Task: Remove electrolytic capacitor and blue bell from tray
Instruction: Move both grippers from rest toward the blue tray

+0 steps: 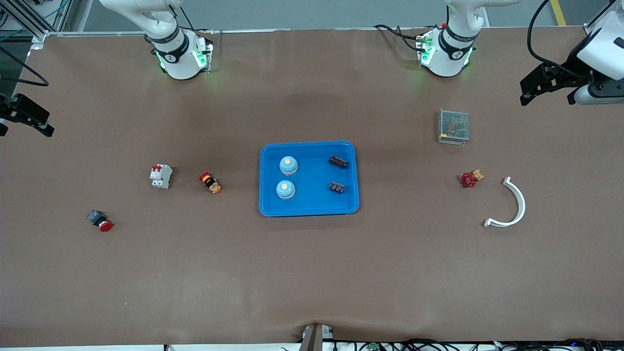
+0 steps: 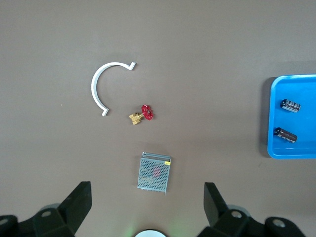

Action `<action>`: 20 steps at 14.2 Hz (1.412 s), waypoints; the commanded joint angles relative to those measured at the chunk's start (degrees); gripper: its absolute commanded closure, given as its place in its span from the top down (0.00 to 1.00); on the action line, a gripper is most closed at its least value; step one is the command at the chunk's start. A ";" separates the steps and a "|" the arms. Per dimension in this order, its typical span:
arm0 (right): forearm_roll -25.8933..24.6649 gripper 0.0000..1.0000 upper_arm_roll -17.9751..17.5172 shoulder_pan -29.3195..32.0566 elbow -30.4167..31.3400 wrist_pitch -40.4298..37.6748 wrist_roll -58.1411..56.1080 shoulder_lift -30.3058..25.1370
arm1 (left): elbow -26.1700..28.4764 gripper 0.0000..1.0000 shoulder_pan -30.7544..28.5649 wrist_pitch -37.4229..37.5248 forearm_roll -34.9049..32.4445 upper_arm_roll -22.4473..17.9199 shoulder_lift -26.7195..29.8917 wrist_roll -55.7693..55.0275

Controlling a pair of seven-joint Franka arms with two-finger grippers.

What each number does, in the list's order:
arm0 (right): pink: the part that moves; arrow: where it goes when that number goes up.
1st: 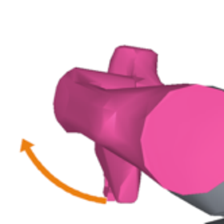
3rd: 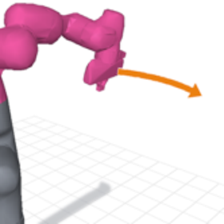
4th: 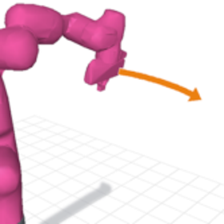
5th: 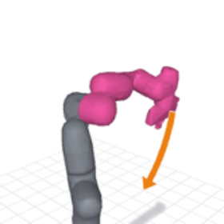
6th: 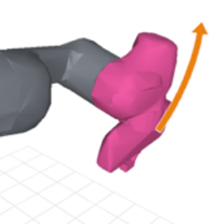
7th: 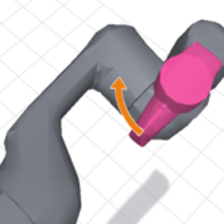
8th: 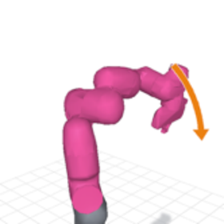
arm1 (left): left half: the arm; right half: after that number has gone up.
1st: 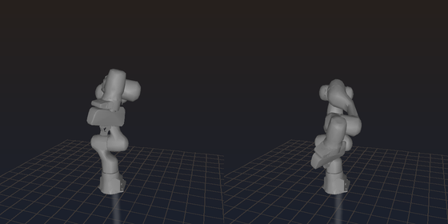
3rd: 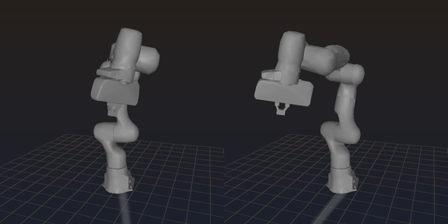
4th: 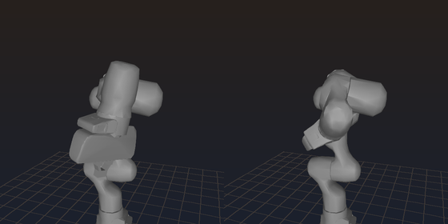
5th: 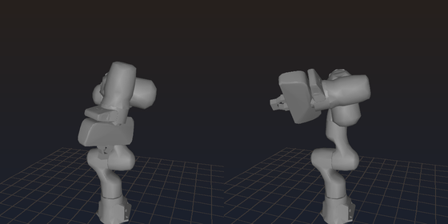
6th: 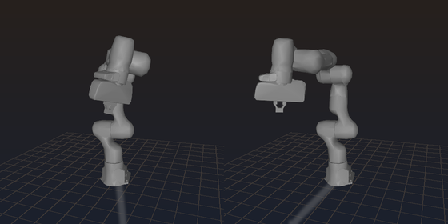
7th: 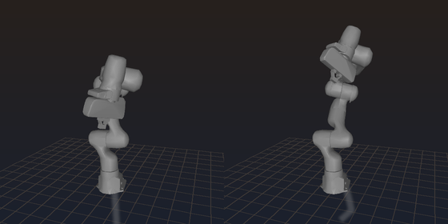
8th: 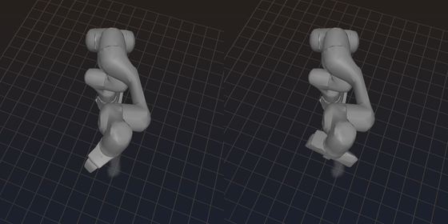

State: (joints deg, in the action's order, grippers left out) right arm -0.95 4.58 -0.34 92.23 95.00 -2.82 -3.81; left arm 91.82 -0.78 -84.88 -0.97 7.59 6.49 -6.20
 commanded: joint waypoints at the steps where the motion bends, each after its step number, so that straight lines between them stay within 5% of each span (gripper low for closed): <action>1: -0.46 1.00 -0.71 0.87 -0.65 -0.61 0.27 -0.23 | -0.68 1.00 -0.27 1.03 -0.53 0.14 -0.07 1.10; 10: 0.16 1.00 -1.06 -1.05 -0.48 -0.87 0.35 0.03 | -0.94 1.00 0.43 0.50 -0.62 0.49 -4.02 0.04; 16: 0.42 1.00 -1.06 -12.03 0.31 -2.45 1.32 2.67 | 0.64 1.00 1.57 -1.34 3.51 3.56 -9.55 -3.36; 20: 0.34 1.00 -1.06 -23.19 0.23 -2.10 22.20 6.53 | 3.97 1.00 1.66 -5.37 2.90 10.06 -12.72 -19.07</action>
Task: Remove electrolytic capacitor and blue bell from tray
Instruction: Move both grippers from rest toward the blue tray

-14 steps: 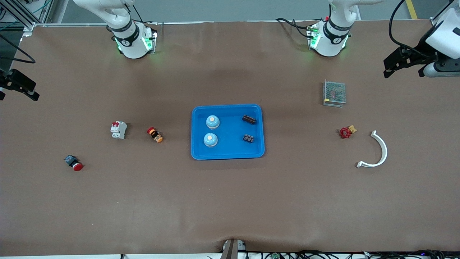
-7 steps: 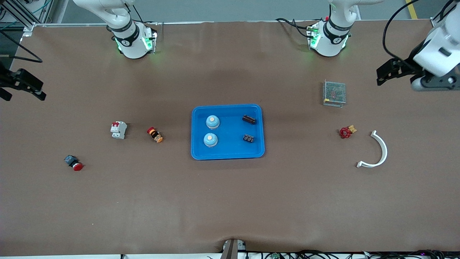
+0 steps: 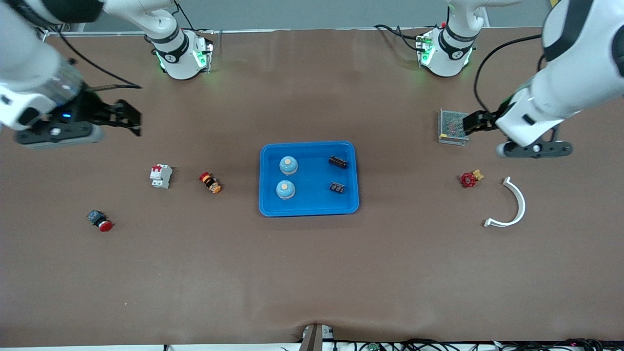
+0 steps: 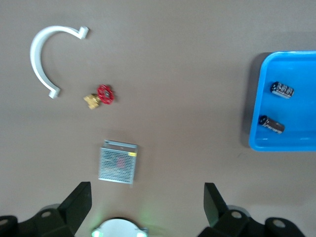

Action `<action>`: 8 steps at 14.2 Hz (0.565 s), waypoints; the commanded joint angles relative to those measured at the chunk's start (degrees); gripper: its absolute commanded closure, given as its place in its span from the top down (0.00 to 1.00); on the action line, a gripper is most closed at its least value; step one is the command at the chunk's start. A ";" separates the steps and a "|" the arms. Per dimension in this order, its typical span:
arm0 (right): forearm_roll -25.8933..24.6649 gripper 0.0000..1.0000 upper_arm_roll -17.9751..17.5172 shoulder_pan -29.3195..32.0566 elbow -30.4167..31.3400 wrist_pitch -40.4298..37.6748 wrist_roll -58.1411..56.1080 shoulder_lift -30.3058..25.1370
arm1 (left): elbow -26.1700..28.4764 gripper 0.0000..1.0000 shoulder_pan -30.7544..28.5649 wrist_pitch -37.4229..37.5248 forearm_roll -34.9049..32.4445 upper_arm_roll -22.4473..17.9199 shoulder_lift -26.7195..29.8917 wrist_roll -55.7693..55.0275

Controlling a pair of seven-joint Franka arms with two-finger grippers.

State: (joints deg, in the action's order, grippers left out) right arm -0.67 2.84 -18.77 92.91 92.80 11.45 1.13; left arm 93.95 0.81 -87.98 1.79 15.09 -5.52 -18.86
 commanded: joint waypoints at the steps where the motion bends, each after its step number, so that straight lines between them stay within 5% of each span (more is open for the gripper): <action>1: 0.14 1.00 0.68 -6.61 -0.45 1.06 9.89 2.56 | 2.55 1.00 0.07 -3.32 0.14 4.05 -1.77 -10.02; 8: 3.22 1.00 0.68 -13.92 -0.36 12.13 19.40 11.61 | 9.40 1.00 8.40 -15.87 -0.03 6.35 -8.71 -36.03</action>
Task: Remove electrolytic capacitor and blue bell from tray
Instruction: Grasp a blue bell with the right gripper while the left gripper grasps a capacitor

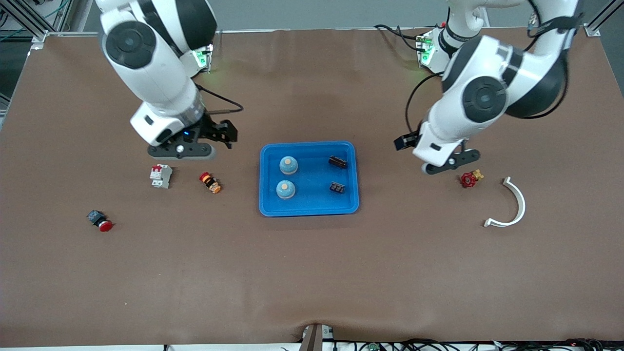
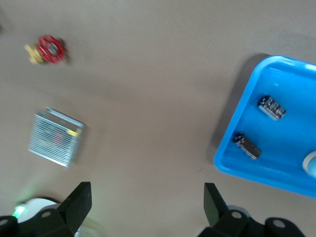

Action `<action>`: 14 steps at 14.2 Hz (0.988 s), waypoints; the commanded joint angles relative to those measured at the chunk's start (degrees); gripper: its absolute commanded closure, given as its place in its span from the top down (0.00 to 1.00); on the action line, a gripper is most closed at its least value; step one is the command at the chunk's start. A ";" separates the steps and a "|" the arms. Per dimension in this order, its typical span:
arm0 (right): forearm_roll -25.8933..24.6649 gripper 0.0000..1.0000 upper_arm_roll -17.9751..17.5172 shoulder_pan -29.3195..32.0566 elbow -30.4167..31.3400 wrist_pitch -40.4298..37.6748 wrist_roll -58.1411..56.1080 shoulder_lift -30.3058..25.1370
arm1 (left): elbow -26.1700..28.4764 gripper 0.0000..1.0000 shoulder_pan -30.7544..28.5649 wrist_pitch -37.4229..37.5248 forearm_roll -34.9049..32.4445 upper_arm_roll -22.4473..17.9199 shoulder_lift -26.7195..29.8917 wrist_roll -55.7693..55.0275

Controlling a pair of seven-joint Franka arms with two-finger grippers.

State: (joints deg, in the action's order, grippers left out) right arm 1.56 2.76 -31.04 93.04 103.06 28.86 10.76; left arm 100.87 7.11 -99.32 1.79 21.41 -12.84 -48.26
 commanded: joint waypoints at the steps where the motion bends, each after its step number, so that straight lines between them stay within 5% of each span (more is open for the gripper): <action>1: 1.43 1.00 0.75 -1.92 -0.49 3.36 1.99 3.47 | 3.88 1.00 3.16 -7.69 -0.03 0.03 -2.18 -9.63; 7: 3.63 1.00 0.75 -3.94 1.70 15.04 2.07 11.12 | 5.13 0.79 8.26 -20.54 -0.03 -0.05 -11.48 -29.32; 14: 3.63 1.00 0.84 -6.40 4.61 28.15 3.74 18.15 | 3.99 0.68 13.01 -29.86 -4.42 -0.14 -19.93 -50.94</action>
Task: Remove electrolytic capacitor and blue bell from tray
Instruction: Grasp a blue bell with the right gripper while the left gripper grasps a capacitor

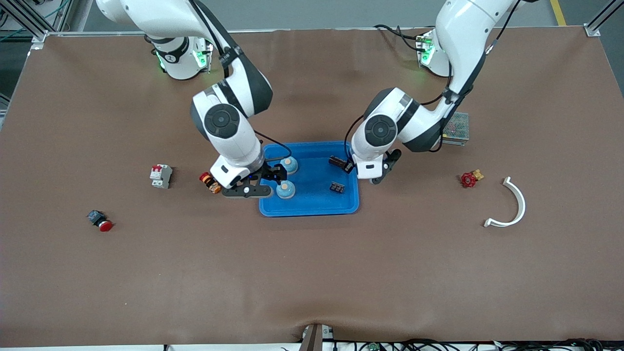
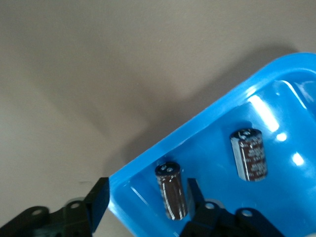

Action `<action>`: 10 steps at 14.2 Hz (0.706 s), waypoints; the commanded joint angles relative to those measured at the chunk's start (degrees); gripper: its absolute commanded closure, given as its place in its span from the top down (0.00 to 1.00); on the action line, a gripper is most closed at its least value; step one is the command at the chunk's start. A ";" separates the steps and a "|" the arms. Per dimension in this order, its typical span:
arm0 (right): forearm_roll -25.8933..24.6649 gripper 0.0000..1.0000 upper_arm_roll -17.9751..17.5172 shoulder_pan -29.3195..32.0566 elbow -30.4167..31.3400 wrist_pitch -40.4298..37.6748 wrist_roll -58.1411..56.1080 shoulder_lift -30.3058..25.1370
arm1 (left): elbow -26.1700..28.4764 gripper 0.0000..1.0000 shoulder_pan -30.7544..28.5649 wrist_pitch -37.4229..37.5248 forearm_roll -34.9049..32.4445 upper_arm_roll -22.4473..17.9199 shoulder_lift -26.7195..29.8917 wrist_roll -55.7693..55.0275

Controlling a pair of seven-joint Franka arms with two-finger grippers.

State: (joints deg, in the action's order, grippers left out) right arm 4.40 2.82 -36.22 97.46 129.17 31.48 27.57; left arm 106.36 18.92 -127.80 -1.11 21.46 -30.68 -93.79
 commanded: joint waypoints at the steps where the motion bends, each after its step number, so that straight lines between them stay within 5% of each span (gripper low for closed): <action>1: 0.69 1.00 0.78 -1.40 0.10 2.92 1.04 2.05 | -1.50 0.67 1.82 -2.62 -1.53 -0.28 -2.89 -7.61; 7: -0.10 1.00 0.78 -2.01 -0.25 7.58 0.86 6.97 | -2.29 0.64 4.11 -7.38 -3.72 -0.89 -7.02 -17.02; 10: -0.10 1.00 0.78 -2.10 -0.34 8.90 0.86 8.37 | -2.56 0.53 4.11 -7.73 -4.43 -0.89 -8.08 -18.09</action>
State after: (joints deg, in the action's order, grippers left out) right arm 4.38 2.88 -37.48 97.52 137.13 31.84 35.04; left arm 105.06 22.45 -135.16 -4.25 21.21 -37.62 -110.55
